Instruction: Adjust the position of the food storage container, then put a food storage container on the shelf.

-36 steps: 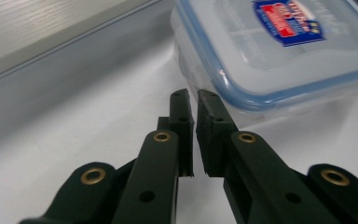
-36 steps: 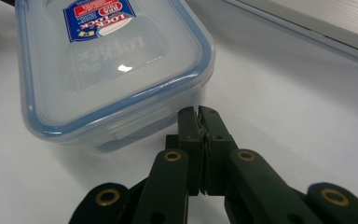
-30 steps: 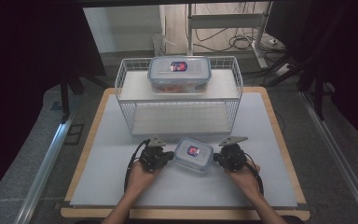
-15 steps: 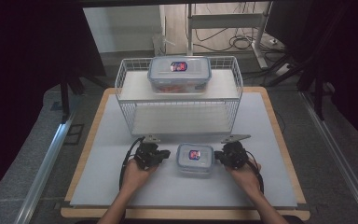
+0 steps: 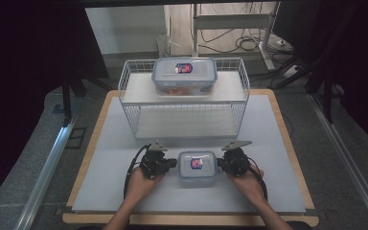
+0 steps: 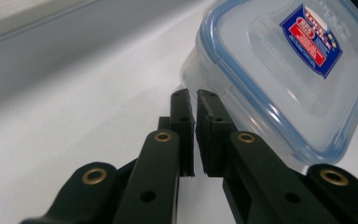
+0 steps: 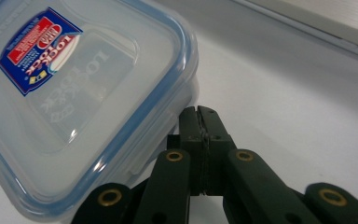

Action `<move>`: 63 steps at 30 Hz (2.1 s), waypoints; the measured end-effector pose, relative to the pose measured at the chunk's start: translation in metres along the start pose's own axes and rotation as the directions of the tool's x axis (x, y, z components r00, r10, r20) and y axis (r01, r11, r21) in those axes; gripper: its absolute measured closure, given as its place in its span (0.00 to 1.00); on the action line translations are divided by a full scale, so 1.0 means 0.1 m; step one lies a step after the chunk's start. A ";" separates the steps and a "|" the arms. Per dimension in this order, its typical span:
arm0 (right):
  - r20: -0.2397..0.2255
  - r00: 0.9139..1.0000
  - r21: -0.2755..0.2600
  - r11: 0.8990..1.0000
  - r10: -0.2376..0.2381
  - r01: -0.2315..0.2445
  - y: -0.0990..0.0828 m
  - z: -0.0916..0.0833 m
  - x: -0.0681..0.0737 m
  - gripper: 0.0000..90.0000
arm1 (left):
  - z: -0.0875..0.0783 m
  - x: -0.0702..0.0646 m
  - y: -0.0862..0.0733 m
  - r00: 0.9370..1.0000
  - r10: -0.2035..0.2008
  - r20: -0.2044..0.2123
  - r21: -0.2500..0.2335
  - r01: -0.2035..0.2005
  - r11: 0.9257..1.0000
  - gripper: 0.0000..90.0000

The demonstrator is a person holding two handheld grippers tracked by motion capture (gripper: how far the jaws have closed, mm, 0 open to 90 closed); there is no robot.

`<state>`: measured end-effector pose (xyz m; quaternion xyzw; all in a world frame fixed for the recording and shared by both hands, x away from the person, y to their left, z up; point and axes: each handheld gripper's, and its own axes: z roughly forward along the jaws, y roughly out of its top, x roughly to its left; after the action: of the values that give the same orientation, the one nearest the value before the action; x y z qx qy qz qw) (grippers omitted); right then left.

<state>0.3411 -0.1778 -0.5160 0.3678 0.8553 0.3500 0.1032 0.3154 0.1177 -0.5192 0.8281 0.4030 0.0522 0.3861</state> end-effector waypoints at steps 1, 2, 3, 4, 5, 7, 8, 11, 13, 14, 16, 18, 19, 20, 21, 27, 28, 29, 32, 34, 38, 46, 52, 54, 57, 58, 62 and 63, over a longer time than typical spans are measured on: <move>0.001 1.000 0.003 1.000 -0.006 0.006 0.00 0.01 0.02 1.00 | -0.01 -0.02 -0.01 1.000 0.010 -0.008 0.011 -0.010 1.000 0.95; -0.002 1.000 0.005 1.000 -0.011 0.011 0.00 0.01 0.03 1.00 | -0.02 -0.03 -0.03 1.000 0.014 -0.014 0.015 -0.014 1.000 0.94; -0.005 1.000 0.007 1.000 -0.012 0.012 0.00 0.01 0.05 1.00 | -0.02 -0.04 -0.05 1.000 0.015 -0.022 0.018 -0.015 1.000 0.94; -0.006 1.000 0.011 1.000 -0.018 0.018 0.00 0.01 0.07 1.00 | -0.03 -0.04 -0.06 1.000 0.017 -0.026 0.025 -0.017 1.000 0.94; -0.005 1.000 0.017 1.000 -0.025 0.025 -0.01 0.02 0.10 1.00 | -0.04 -0.05 -0.07 0.999 0.010 -0.035 0.030 -0.009 1.000 0.94; -0.012 0.999 0.028 0.999 -0.029 0.030 -0.02 0.03 0.14 1.00 | -0.05 -0.04 -0.09 0.999 0.007 -0.040 0.036 -0.006 0.999 0.94; -0.013 0.999 0.032 0.999 -0.035 0.035 -0.03 0.04 0.16 1.00 | -0.06 -0.03 -0.10 0.999 0.009 -0.039 0.042 -0.008 0.999 0.94; -0.017 0.999 0.038 0.998 -0.052 0.052 -0.04 0.03 0.20 1.00 | -0.08 -0.04 -0.12 0.999 0.005 -0.035 0.047 -0.003 0.999 0.94; -0.019 0.998 0.046 0.997 -0.055 0.056 -0.05 0.03 0.22 0.99 | -0.07 -0.04 -0.12 0.999 0.010 -0.038 0.050 -0.008 0.999 0.94; -0.019 0.998 0.050 0.997 -0.058 0.058 -0.05 0.02 0.22 0.99 | -0.06 -0.04 -0.12 0.999 0.010 -0.041 0.050 -0.008 0.999 0.93; -0.017 0.998 0.052 0.997 -0.058 0.059 -0.06 0.01 0.21 0.97 | -0.08 -0.02 -0.12 0.999 0.008 -0.048 0.043 -0.006 0.999 0.91; -0.019 0.998 0.038 0.998 -0.056 0.056 -0.05 -0.03 0.18 0.96 | -0.15 0.01 -0.12 0.998 0.013 -0.068 0.026 -0.011 1.000 0.88; -0.010 0.998 0.031 0.997 -0.065 0.065 -0.05 -0.05 0.17 0.95 | -0.19 0.01 -0.12 0.997 0.014 -0.078 0.010 -0.013 1.000 0.86; -0.002 0.997 0.019 0.997 -0.077 0.077 -0.06 -0.08 0.15 0.94 | -0.24 0.01 -0.13 0.996 0.015 -0.084 -0.004 -0.015 1.000 0.84; 0.002 0.997 0.014 0.997 -0.082 0.082 -0.06 -0.12 0.14 0.93 | -0.28 0.02 -0.14 0.996 0.020 -0.088 -0.018 -0.021 1.000 0.80; 0.020 0.991 -0.012 0.991 -0.131 0.131 -0.15 -0.31 0.10 0.73 | -0.45 -0.01 -0.30 0.991 0.037 -0.131 -0.056 -0.044 0.997 0.58; 0.027 0.990 -0.012 0.990 -0.138 0.138 -0.17 -0.34 0.10 0.68 | -0.47 -0.01 -0.32 0.989 0.042 -0.139 -0.059 -0.050 0.997 0.53; 0.032 0.989 -0.012 0.989 -0.145 0.146 -0.18 -0.36 0.10 0.63 | -0.49 -0.02 -0.34 0.988 0.043 -0.146 -0.063 -0.053 0.997 0.49; 0.022 0.990 -0.017 0.990 -0.142 0.142 -0.20 -0.39 0.08 0.50 | -0.55 -0.01 -0.41 0.989 0.034 -0.146 -0.090 -0.047 0.995 0.35; 0.011 0.988 -0.016 0.988 -0.152 0.152 -0.22 -0.40 0.06 0.43 | -0.58 0.01 -0.46 0.993 0.013 -0.118 -0.113 -0.027 0.993 0.25; -0.023 0.987 -0.002 0.988 -0.157 0.157 -0.26 -0.41 0.03 0.33 | -0.61 0.04 -0.54 0.994 0.004 -0.109 -0.100 -0.015 0.995 0.06; -0.029 0.990 -0.023 0.991 -0.136 0.136 -0.26 -0.40 -0.04 0.22 | -0.54 -0.02 -0.54 0.991 0.057 -0.121 -0.080 -0.067 0.995 0.05; -0.037 0.991 -0.014 0.992 -0.129 0.128 -0.24 -0.38 -0.05 0.13 | -0.53 -0.03 -0.54 0.993 0.065 -0.097 -0.147 -0.079 0.986 0.00; -0.038 0.991 -0.004 0.992 -0.129 0.129 -0.23 -0.38 -0.05 0.11 | -0.53 -0.01 -0.54 0.994 0.061 -0.093 -0.151 -0.074 0.986 0.00; -0.046 0.990 -0.017 0.991 -0.131 0.130 -0.22 -0.40 -0.03 0.07 | -0.51 0.01 -0.55 0.996 0.051 -0.075 -0.152 -0.062 0.986 0.00; -0.051 0.990 -0.023 0.991 -0.132 0.131 -0.22 -0.40 -0.03 0.05 | -0.51 0.00 -0.54 0.996 0.048 -0.076 -0.146 -0.059 0.988 0.00; -0.025 0.987 -0.022 0.987 -0.160 0.159 -0.20 -0.40 0.02 0.00 | -0.48 -0.03 -0.49 0.993 0.076 -0.090 -0.081 -0.084 0.993 0.00; -0.026 0.986 -0.017 0.986 -0.166 0.166 -0.20 -0.39 0.03 0.00 | -0.47 -0.05 -0.47 0.993 0.080 -0.088 -0.069 -0.086 0.994 0.00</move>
<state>0.3110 -0.2060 -0.5007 0.2898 0.8817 0.3514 0.1230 0.2636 0.1606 -0.5174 0.8266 0.3820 0.1179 0.3960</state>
